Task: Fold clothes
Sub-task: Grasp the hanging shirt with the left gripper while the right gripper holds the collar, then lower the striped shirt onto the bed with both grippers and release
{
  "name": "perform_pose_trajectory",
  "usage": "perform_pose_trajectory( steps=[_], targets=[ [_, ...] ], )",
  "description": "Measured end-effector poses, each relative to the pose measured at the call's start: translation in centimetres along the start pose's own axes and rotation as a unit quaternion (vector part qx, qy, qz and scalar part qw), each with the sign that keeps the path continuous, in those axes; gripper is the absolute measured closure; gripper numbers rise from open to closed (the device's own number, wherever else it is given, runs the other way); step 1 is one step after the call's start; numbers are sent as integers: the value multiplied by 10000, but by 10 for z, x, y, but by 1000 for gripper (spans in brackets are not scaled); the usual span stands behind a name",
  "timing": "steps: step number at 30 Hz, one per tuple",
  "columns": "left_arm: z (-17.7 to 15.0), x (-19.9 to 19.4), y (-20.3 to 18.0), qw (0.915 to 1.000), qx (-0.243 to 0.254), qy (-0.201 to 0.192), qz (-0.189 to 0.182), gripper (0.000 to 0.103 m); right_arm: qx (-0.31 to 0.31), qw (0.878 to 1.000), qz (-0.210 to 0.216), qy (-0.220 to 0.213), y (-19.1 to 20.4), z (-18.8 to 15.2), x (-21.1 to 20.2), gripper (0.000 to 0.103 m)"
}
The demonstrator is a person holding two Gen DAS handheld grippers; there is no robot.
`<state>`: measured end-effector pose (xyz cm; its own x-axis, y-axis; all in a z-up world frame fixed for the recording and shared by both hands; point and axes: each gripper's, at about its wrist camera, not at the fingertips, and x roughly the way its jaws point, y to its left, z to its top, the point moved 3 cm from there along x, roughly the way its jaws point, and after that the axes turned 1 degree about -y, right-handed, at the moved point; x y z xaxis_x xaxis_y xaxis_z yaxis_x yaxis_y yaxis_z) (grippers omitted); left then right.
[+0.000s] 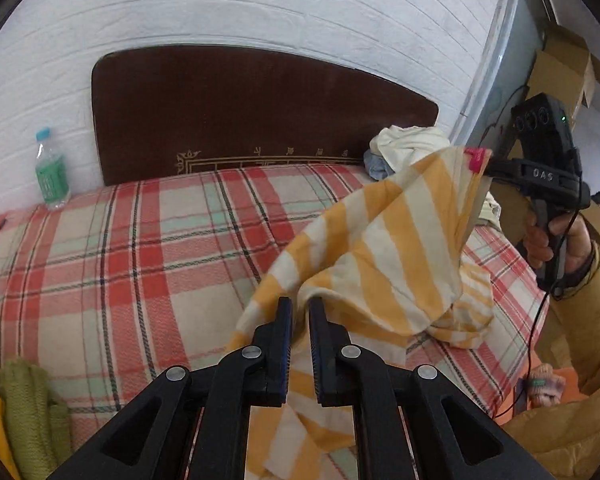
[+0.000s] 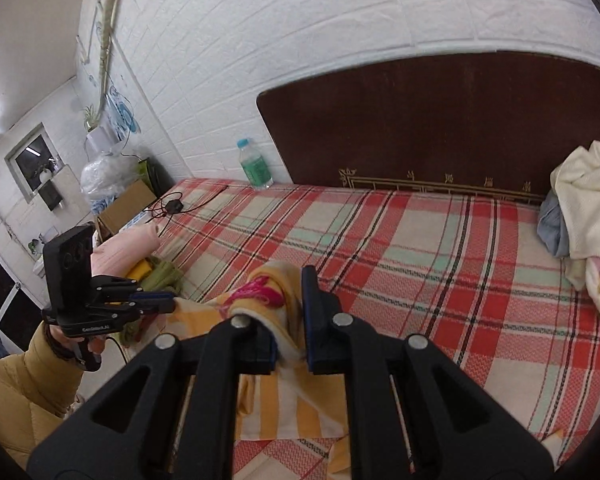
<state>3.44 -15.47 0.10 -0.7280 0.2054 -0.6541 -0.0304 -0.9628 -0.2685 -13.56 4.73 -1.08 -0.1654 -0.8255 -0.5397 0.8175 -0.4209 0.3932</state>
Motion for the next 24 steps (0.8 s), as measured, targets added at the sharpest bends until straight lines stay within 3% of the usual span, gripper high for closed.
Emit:
perform_pose_trajectory(
  steps=[4, 6, 8, 10, 13, 17, 21, 22, 23, 24],
  targets=[
    [9, 17, 10, 10000, -51, 71, 5, 95, 186, 9997, -75, 108, -15, 17, 27, 92],
    [4, 32, -2, 9996, 204, 205, -47, 86, 178, 9995, -182, 172, -24, 27, 43, 92],
    [-1, 47, -14, 9983, 459, 338, -98, 57, 262, 9990, -274, 242, -34, 36, 61, 92],
    [-5, 62, -26, 9962, 714, 470, -150, 39, 413, 9982, -302, 307, -46, 44, 78, 92],
    [-13, 84, -44, 9915, 1094, 668, -227, 34, 647, 9967, -278, 392, -61, 51, 101, 92],
    [-22, 113, -68, 9822, 1598, 931, -330, 33, 858, 9949, -192, 488, -73, 49, 121, 92],
    [-30, 150, -73, 9791, 1594, 1255, -149, 33, 1014, 9930, -152, 581, -83, 41, 131, 92],
    [-31, 157, -72, 9781, 1607, 1322, -42, 38, 1046, 9925, -142, 610, -86, 40, 132, 92],
    [-29, 160, -67, 9792, 1523, 1344, 10, 56, 1069, 9921, -132, 650, -88, 37, 133, 92],
    [-27, 162, -61, 9804, 1427, 1359, 55, 66, 1063, 9918, -157, 695, -90, 35, 133, 90]
  ],
)
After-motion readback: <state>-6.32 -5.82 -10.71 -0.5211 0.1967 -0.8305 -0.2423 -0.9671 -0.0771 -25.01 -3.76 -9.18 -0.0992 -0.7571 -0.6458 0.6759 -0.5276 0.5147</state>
